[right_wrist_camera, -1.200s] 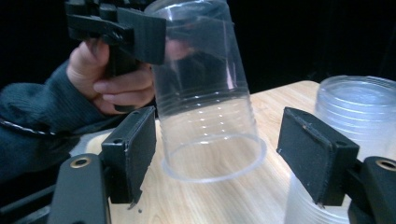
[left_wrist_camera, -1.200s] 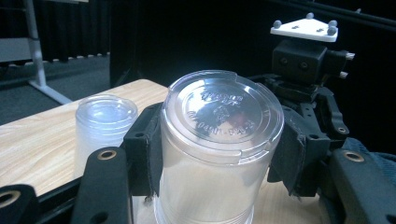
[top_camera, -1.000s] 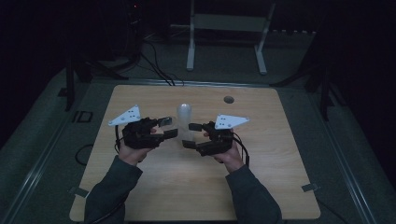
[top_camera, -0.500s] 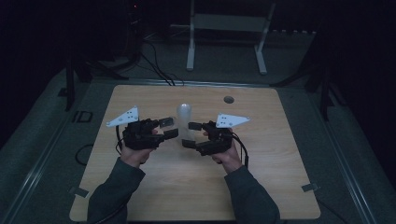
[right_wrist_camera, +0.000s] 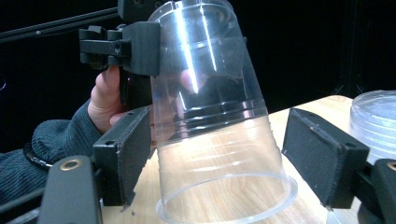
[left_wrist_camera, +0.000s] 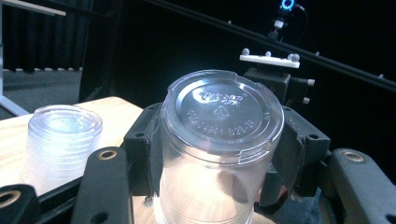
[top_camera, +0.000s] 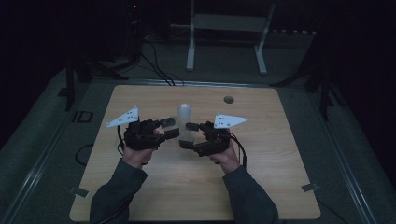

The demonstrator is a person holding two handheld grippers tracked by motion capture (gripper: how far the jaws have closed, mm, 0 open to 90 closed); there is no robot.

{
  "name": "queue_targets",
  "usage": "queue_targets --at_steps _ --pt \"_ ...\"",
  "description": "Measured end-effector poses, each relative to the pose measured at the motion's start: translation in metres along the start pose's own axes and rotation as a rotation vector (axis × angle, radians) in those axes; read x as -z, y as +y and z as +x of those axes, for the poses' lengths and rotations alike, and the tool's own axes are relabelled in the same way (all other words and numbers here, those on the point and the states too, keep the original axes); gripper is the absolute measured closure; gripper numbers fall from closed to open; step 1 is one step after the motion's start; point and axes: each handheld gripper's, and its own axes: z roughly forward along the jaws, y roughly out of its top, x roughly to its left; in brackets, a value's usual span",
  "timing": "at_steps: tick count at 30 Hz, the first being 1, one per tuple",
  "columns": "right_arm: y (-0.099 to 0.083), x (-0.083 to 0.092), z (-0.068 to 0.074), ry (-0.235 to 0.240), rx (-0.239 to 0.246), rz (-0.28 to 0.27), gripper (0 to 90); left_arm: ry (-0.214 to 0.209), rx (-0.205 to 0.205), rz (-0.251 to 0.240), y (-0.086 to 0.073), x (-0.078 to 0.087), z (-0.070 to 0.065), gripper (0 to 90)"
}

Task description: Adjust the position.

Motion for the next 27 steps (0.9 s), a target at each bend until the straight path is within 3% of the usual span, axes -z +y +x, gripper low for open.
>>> queue_targets --at_steps 27 --pt "-0.0004 -0.0066 0.0006 -0.011 0.033 0.075 27.9 -0.018 0.008 -0.001 -0.0027 -0.0028 0.0012 40.8"
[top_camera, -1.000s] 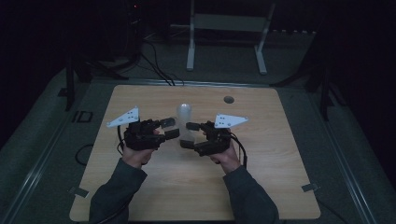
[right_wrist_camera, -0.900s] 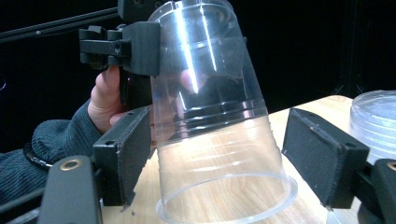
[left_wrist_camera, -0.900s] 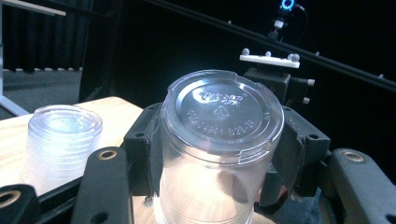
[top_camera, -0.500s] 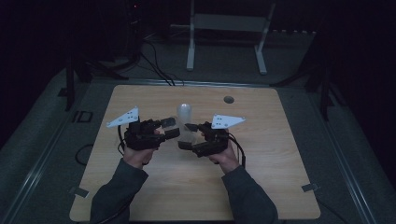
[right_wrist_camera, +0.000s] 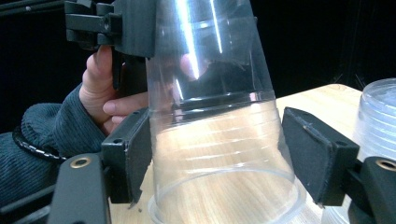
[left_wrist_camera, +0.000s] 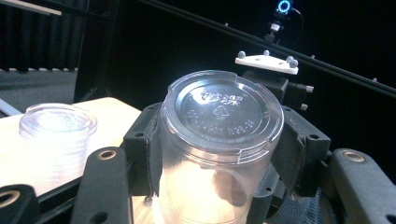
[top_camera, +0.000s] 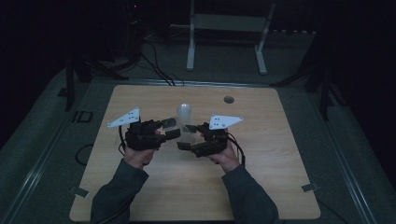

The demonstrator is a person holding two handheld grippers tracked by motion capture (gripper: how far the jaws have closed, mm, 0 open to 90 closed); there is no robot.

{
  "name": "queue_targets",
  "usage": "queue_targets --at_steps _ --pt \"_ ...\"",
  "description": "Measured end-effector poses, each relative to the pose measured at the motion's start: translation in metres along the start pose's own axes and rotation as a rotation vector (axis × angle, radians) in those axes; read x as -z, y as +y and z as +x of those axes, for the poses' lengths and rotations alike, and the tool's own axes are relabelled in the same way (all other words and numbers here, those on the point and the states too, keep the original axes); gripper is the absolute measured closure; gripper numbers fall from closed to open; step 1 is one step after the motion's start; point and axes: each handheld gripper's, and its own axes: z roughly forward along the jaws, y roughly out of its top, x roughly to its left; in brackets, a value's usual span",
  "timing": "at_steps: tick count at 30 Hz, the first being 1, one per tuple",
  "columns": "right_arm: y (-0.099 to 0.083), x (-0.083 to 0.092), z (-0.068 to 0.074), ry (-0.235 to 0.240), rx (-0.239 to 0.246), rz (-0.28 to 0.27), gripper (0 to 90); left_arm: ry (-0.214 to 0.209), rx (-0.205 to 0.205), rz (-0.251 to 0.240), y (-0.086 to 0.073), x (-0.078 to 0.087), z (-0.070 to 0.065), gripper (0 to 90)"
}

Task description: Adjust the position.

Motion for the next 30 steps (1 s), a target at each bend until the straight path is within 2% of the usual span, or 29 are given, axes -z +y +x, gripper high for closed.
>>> queue_targets --at_steps 4,10,19,22,25,30 --pt "0.0 0.0 0.001 -0.004 0.01 0.009 29.2 0.0 -0.003 0.008 0.001 -0.001 -0.001 39.0" --pt "0.002 0.001 0.003 -0.019 0.03 0.034 29.5 0.014 -0.012 0.036 0.002 -0.002 -0.002 30.1" --pt "0.004 0.005 0.003 -0.054 0.057 0.072 30.5 0.076 -0.052 0.074 0.006 0.002 -0.005 24.9" --pt "0.005 0.006 0.003 -0.069 0.064 0.085 30.7 0.083 -0.06 0.082 0.008 0.003 -0.005 24.4" --pt "0.005 0.006 0.003 -0.099 0.082 0.128 30.8 0.106 -0.082 0.108 0.009 0.005 -0.006 24.3" --pt "0.005 0.007 0.002 -0.119 0.099 0.161 30.8 0.134 -0.09 0.13 0.009 0.008 -0.005 23.9"
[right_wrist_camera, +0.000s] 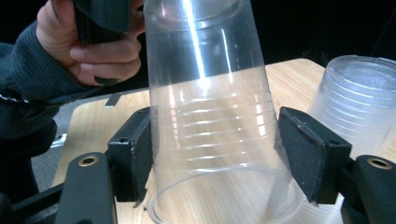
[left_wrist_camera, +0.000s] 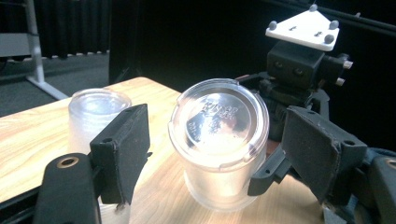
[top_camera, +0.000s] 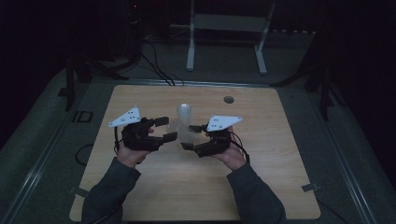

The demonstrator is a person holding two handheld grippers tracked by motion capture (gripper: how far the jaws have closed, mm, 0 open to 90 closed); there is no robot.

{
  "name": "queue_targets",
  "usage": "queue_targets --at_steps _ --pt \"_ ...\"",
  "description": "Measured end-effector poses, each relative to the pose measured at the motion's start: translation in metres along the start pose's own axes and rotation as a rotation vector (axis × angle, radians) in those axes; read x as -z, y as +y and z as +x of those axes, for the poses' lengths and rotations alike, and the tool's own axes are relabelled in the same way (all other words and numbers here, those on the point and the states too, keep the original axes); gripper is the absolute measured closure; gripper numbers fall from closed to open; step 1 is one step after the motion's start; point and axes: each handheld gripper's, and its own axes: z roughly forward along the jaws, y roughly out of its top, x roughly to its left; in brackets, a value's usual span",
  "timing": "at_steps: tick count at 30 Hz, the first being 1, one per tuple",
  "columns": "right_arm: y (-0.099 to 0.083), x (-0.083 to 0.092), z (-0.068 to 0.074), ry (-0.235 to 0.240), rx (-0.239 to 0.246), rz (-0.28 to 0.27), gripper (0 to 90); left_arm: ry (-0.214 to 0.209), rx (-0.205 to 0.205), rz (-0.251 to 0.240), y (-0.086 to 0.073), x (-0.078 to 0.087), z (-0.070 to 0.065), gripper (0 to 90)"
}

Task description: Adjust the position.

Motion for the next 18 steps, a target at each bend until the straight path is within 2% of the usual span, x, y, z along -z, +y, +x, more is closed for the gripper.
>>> queue_targets --at_steps 9,18 --pt "0.0027 -0.0005 -0.0008 -0.042 0.029 0.088 31.1 0.031 -0.03 0.053 -0.002 0.0027 0.0003 23.9" --pt "0.0027 -0.0004 -0.0012 -0.061 0.059 0.151 31.4 0.056 -0.061 0.099 -0.0039 0.0008 -0.0001 24.2"
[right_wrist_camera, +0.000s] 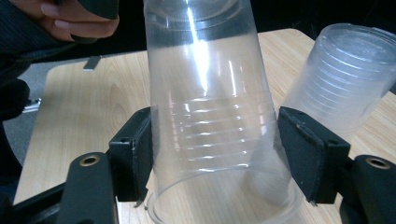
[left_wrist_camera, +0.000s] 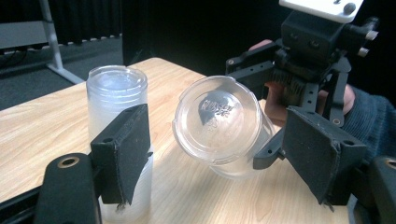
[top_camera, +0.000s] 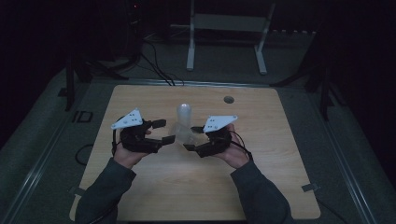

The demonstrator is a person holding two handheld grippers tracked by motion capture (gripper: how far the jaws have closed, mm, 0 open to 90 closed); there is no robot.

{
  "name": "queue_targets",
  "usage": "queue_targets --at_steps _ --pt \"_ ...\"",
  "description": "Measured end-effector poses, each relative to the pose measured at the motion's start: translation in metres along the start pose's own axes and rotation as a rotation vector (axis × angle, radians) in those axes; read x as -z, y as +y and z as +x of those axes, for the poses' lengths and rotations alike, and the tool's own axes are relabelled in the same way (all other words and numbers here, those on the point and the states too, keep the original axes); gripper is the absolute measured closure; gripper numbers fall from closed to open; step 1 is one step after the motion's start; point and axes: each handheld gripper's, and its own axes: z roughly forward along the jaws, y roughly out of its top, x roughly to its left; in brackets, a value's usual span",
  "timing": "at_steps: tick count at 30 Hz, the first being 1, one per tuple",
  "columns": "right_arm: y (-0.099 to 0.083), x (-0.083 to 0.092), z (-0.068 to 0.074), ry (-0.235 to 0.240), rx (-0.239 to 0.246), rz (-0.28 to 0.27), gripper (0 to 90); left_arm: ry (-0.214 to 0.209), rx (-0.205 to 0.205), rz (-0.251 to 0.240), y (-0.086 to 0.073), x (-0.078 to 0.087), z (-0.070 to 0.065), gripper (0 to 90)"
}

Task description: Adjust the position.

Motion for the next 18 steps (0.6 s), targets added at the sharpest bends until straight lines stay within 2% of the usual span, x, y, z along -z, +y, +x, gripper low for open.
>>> queue_targets --at_steps 4,5,13,18 --pt "0.0004 0.0003 0.0005 -0.007 0.011 0.015 31.6 0.002 -0.015 0.019 -0.0004 -0.0018 -0.0009 24.4" --pt "0.0009 0.0 0.0009 -0.015 0.028 0.034 31.5 0.001 -0.024 0.035 -0.0007 -0.0029 -0.002 24.5" --pt "0.0035 0.0002 0.0008 -0.019 0.057 0.076 31.6 0.008 -0.044 0.062 -0.0018 -0.003 -0.002 25.1" --pt "0.0056 -0.0009 0.0014 -0.023 0.09 0.11 31.6 0.009 -0.075 0.097 -0.002 -0.0036 -0.003 25.4"
